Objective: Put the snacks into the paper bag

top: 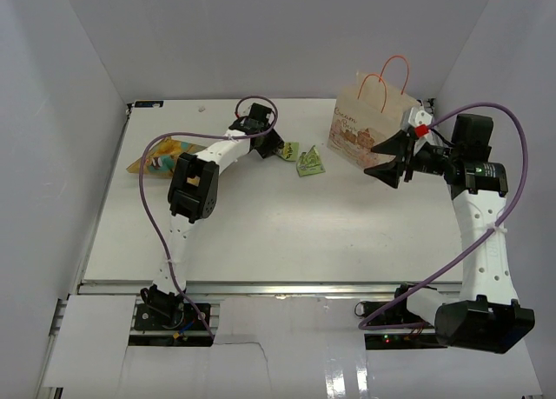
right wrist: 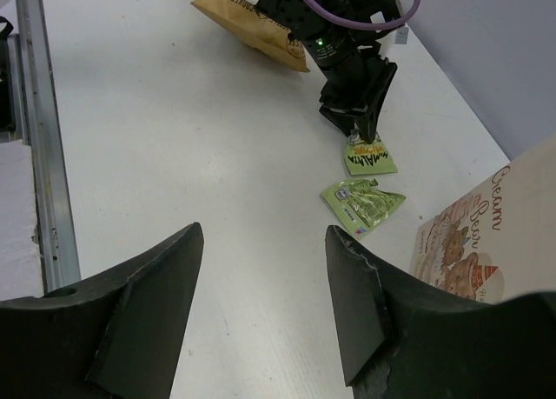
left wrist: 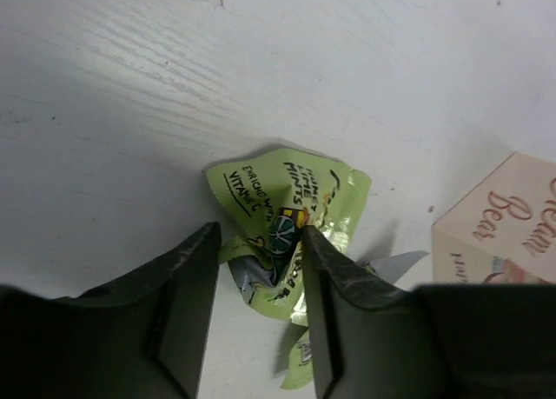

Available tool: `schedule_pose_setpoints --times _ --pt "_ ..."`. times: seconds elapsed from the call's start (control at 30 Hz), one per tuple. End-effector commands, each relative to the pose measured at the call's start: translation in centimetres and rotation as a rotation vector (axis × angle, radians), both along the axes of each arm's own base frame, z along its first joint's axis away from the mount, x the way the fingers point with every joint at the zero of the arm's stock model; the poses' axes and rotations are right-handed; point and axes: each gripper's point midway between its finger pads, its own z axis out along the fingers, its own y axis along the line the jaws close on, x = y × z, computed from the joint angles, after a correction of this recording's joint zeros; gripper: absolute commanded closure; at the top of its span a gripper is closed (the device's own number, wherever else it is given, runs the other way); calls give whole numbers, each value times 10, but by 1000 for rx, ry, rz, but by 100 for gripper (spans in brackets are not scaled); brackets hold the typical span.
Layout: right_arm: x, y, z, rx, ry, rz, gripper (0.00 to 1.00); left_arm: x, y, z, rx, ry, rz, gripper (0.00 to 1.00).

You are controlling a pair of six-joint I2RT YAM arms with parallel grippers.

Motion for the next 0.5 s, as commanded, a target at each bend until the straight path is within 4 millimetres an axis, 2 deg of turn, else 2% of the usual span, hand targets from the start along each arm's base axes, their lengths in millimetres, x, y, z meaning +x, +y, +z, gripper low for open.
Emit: schedule_pose_setpoints --times 0.0,0.03,0.1,0.13,0.17,0.2,0.23,0.27,0.3,0.33,0.37,0.4,0.43,0.47 --pt "-4 4 1 -2 -18 19 36 -4 5 -4 36 25 -7 50" --pt "-8 6 -3 -22 -34 38 36 -3 3 -5 37 17 -28 59" --pt "-14 12 -7 -58 -54 77 35 -7 -3 -6 20 13 -81 67" --pt "-16 12 -16 -102 -56 85 35 -7 -7 -2 8 -4 -112 72" --pt "-18 16 -21 -125 -56 107 35 -13 -8 -7 8 0 -135 79" --pt "-23 23 -25 -143 -58 141 35 -16 -11 -5 -7 -9 -167 83" --pt "-27 28 -32 -174 -54 163 35 -14 -14 11 -16 -59 -197 95" --pt "-29 31 -36 -190 -52 176 34 -26 -13 4 -19 -44 -232 99" --pt "-31 34 -40 -204 -50 189 34 -26 -15 12 -27 -84 -255 100" --pt "-35 41 -49 -230 -41 215 34 -30 -17 38 -49 -140 -287 100" --pt "-36 45 -56 -243 -27 231 33 -51 -13 23 -37 -126 -348 100" --pt "-38 49 -62 -256 -17 249 33 -59 -23 39 -94 -196 -426 100" --pt "-46 57 -75 -276 -1 291 32 -72 -26 47 -128 -231 -488 100" --pt "-47 61 -85 -297 -22 332 31 -86 -28 80 -162 -322 -555 100"
